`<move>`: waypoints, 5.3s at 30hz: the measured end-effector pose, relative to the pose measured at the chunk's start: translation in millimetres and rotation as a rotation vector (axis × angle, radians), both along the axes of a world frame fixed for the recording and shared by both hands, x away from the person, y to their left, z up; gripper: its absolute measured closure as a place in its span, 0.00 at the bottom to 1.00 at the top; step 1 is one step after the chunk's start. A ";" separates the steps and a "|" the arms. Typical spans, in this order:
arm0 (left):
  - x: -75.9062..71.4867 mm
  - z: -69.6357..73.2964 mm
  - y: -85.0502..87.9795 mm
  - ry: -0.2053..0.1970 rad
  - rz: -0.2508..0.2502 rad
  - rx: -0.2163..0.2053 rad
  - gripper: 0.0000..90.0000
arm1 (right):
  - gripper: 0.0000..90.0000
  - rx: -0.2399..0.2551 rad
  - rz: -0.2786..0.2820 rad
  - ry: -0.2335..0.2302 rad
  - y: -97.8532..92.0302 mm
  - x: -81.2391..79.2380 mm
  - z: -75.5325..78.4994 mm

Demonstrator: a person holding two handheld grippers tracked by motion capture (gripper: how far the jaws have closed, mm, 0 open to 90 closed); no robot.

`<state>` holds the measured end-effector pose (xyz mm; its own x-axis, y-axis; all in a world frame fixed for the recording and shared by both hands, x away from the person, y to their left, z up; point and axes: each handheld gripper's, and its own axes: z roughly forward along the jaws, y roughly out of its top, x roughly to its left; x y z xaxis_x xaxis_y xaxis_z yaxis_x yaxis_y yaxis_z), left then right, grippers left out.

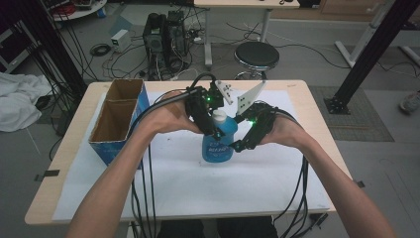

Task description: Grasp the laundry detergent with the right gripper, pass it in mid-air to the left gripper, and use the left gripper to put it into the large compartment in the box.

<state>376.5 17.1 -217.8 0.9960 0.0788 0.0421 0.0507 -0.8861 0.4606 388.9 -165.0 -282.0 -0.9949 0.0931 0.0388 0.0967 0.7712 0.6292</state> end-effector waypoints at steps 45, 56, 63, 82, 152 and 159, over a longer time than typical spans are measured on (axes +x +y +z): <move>47.1 140.4 178.6 -0.039 0.773 0.065 0.43 | 0.14 -0.124 -0.323 -0.087 -77.4 7.6 -4.6; 44.1 126.1 217.6 -0.037 0.922 0.080 0.43 | 0.14 -0.139 -0.331 -0.073 -76.8 8.0 -7.3; 41.0 102.6 227.9 0.001 0.915 0.088 0.43 | 0.14 -0.146 -0.333 -0.064 -75.9 6.4 -10.2; 38.5 34.4 244.2 0.061 0.841 0.123 0.43 | 0.14 -0.183 -0.314 -0.052 -70.3 3.5 -19.0; 39.6 -53.2 242.1 0.058 0.647 0.243 0.42 | 0.14 -0.201 -0.298 -0.049 -68.7 1.2 -39.3; 41.3 -53.6 242.7 0.074 0.655 0.244 0.40 | 0.14 -0.202 -0.300 -0.049 -68.7 0.9 -39.4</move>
<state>417.9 259.8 -271.3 0.7478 0.6604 0.0689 0.6327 -0.7402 0.2276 389.7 -233.7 -321.5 -0.9225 0.3816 -0.0570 0.3107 0.8222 0.4769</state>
